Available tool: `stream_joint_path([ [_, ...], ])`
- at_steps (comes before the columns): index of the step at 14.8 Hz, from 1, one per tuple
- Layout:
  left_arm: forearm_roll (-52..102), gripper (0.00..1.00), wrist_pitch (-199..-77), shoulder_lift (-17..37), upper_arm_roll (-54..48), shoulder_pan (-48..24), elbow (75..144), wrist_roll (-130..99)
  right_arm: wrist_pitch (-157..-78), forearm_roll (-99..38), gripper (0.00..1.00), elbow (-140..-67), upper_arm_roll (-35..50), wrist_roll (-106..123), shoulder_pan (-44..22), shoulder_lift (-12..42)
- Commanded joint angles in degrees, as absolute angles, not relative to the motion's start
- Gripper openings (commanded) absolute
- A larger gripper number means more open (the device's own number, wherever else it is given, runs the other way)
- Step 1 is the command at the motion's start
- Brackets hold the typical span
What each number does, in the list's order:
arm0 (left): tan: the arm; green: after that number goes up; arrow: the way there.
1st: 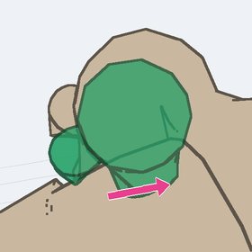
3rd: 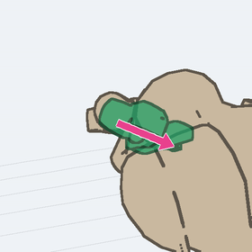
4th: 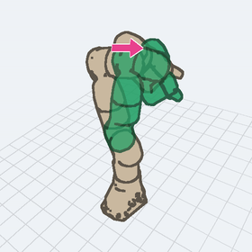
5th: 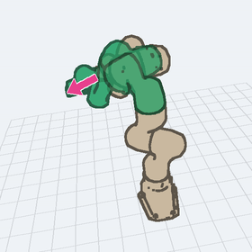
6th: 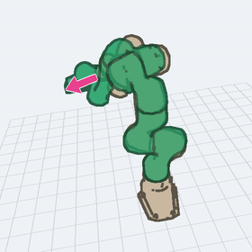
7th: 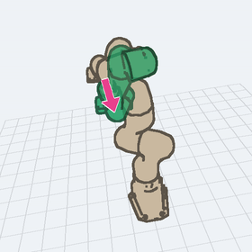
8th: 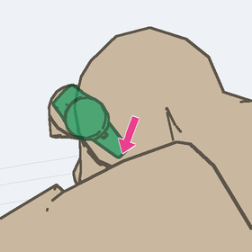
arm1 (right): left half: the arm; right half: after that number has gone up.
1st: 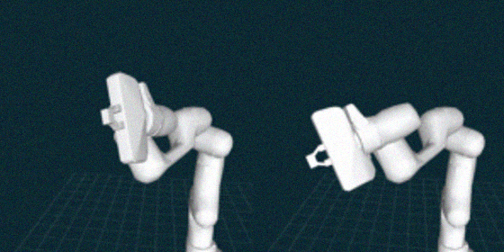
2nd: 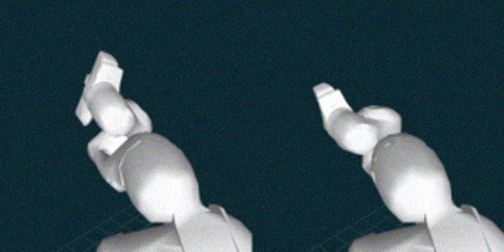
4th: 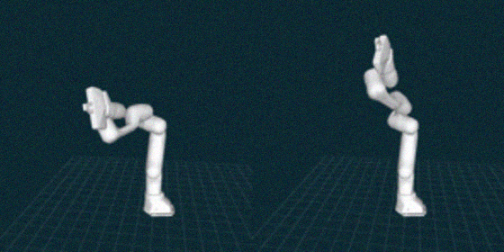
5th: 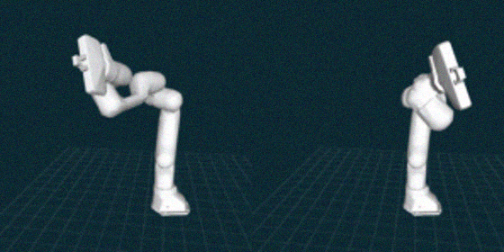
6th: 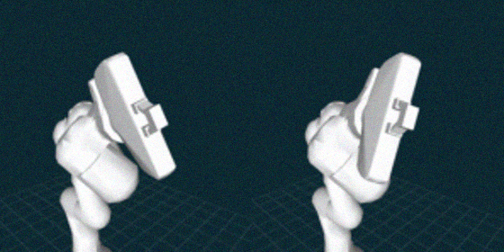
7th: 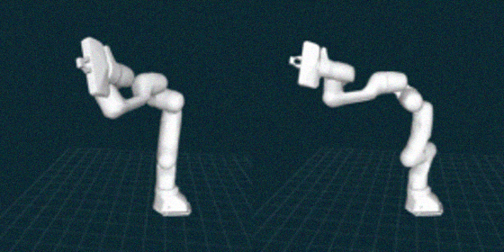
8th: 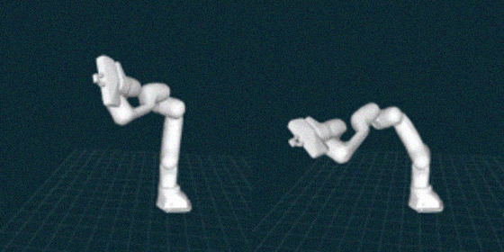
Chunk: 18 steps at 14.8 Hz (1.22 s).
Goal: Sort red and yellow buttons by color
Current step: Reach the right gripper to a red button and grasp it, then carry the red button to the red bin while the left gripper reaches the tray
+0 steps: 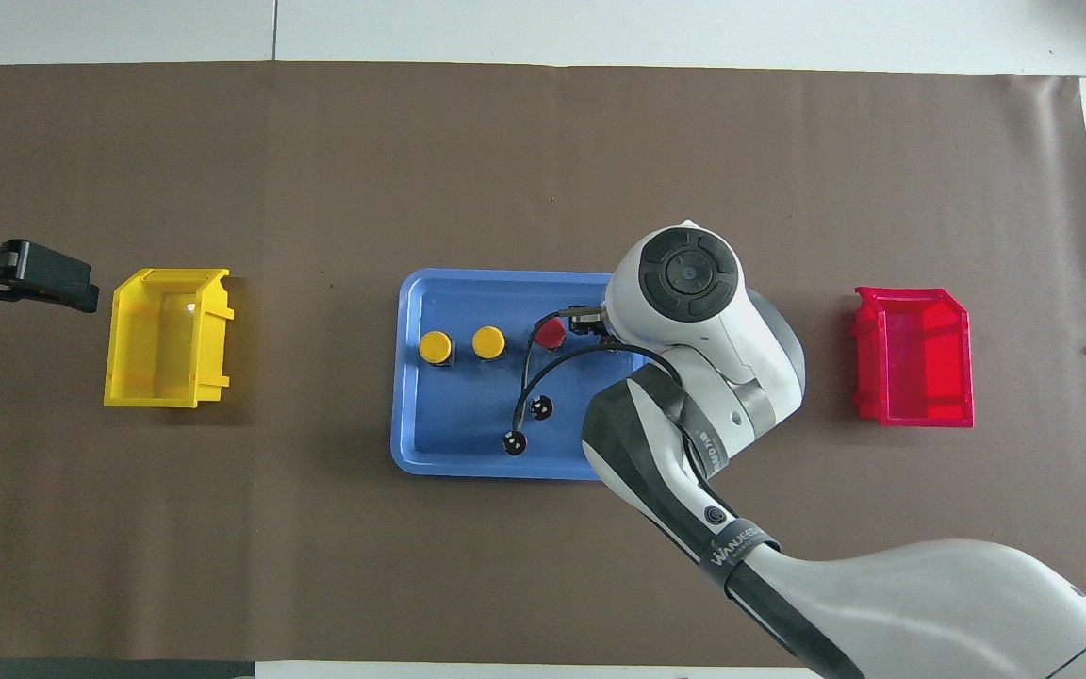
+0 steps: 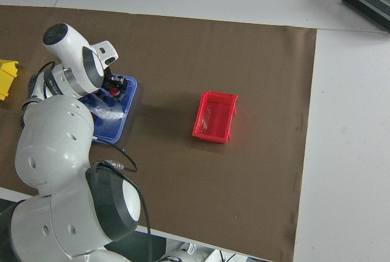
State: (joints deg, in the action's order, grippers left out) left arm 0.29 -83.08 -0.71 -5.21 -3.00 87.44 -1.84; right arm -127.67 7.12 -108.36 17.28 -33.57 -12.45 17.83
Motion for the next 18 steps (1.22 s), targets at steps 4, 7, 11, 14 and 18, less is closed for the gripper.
stream_joint_path([
  [4,1.1,1.00,-83.6,-2.5,-5.4,-1.6,89.4,-1.8,-127.2,7.8,0.13,-107.9,17.5,-33.0,-12.1,17.1],
  [7,1.1,0.99,-94.6,-5.5,-6.0,-2.6,97.5,-7.5,-115.3,7.9,0.13,-101.5,17.3,-28.1,-9.4,14.0],
  [11,1.1,0.88,-110.5,-4.4,-6.9,-12.1,109.1,-22.6,-105.9,7.3,0.13,-106.2,17.5,-8.5,2.3,2.4],
  [14,1.1,0.81,-115.3,1.2,-6.9,-19.6,109.6,-30.1,-106.2,6.1,0.13,-112.7,17.4,1.6,11.2,-2.8],
  [18,1.1,0.79,-121.6,7.4,-6.8,-25.3,111.4,-34.1,-113.4,4.6,0.13,-121.3,16.7,11.8,18.4,-6.1],
])
